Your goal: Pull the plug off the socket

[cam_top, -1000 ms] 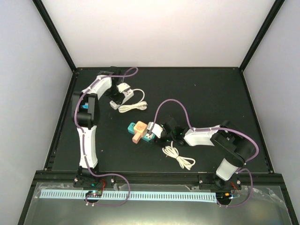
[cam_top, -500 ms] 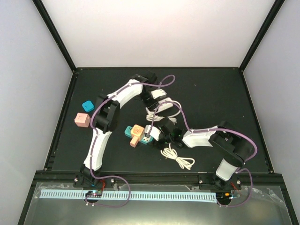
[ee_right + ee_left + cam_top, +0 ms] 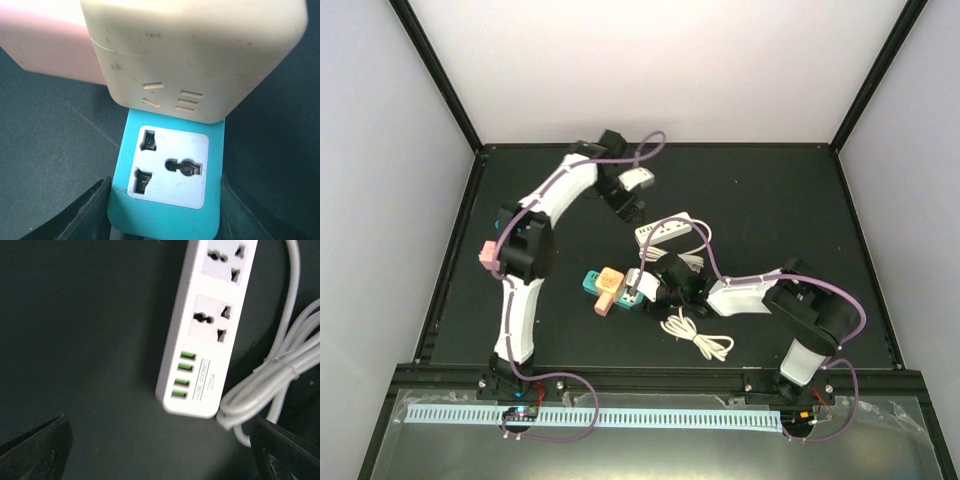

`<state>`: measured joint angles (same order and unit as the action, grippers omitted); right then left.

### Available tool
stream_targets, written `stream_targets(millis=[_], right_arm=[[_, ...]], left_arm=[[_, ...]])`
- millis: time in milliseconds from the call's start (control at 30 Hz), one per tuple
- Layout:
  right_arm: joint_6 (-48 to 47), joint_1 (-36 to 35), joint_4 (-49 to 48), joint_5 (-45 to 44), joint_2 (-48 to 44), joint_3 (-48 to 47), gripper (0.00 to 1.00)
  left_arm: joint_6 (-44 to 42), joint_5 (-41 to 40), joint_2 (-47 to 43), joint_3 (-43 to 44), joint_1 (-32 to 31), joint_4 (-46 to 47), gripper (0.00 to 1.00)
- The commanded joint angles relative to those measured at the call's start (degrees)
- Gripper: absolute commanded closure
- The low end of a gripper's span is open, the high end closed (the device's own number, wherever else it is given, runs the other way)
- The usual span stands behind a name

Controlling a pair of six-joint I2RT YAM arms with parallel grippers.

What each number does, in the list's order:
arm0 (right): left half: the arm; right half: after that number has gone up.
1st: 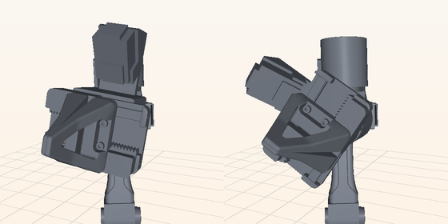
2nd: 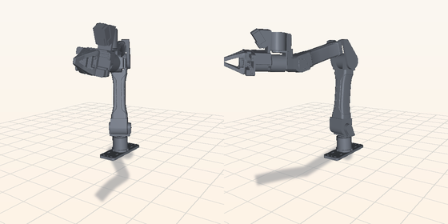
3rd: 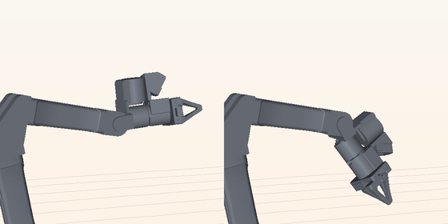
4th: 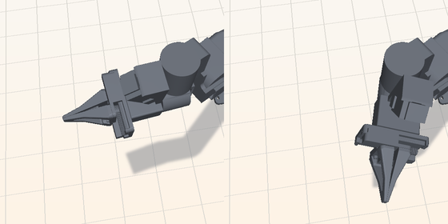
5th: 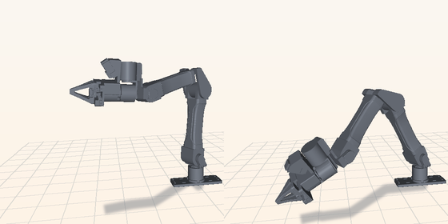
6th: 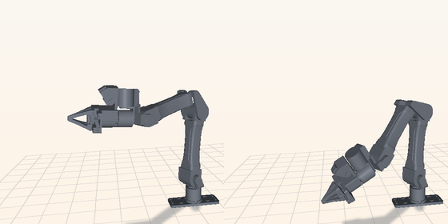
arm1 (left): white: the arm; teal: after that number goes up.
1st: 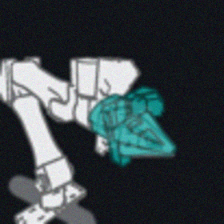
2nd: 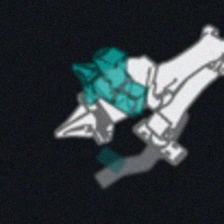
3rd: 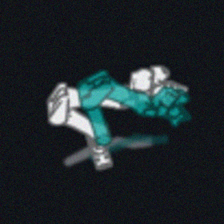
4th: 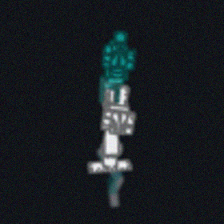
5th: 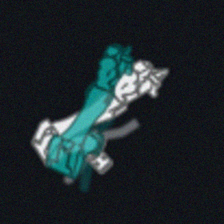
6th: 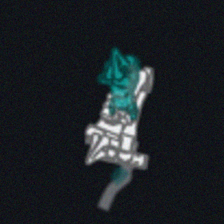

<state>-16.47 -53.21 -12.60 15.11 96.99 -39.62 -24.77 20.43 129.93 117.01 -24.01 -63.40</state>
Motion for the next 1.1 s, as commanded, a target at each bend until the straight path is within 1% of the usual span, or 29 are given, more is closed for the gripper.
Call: stream_targets(millis=[0,133,267,367,467,633,867,933,1000,1067], right_arm=[[1.73,-0.79,-3.53,-1.50,1.72,-1.76,0.50],[3.70,-0.84,-3.27,-1.79,2.65,-3.02,0.37],[4.97,-0.77,-2.69,-1.90,1.74,-3.28,0.20],[5.33,-0.22,-2.37,-1.50,-0.88,-3.01,0.09],[5.89,1.00,-0.87,0.49,-2.28,-3.95,0.00],[9.06,4.45,1.93,7.76,-2.66,-5.73,0.00],[10.06,11.08,3.84,17.96,-11.05,-2.71,0.00],[10.70,13.03,4.91,18.75,-10.72,-5.38,0.00],[12.20,13.49,7.36,19.02,-8.13,-9.75,0.01],[14.81,13.45,7.38,19.75,-5.03,-13.48,0.02]], left_arm=[[0.44,3.67,-13.04,-2.34,5.24,-2.71,0.01],[0.09,4.71,-22.63,-11.88,11.63,-0.80,0.01],[-2.18,7.45,-31.81,-22.50,19.56,1.03,0.01],[-3.52,6.64,-37.43,-30.53,23.41,2.38,0.01],[-3.68,4.45,-42.53,-36.24,25.43,4.04,0.01],[-3.97,2.67,-47.67,-41.55,26.58,6.01,0.01],[-4.13,2.45,-52.21,-45.24,27.90,6.41,0.01],[-2.53,3.05,-54.41,-45.77,28.74,7.14,0.01],[-0.87,4.27,-58.24,-47.45,29.77,8.91,0.01],[0.81,4.07,-61.17,-49.04,30.08,11.31,0.01]])
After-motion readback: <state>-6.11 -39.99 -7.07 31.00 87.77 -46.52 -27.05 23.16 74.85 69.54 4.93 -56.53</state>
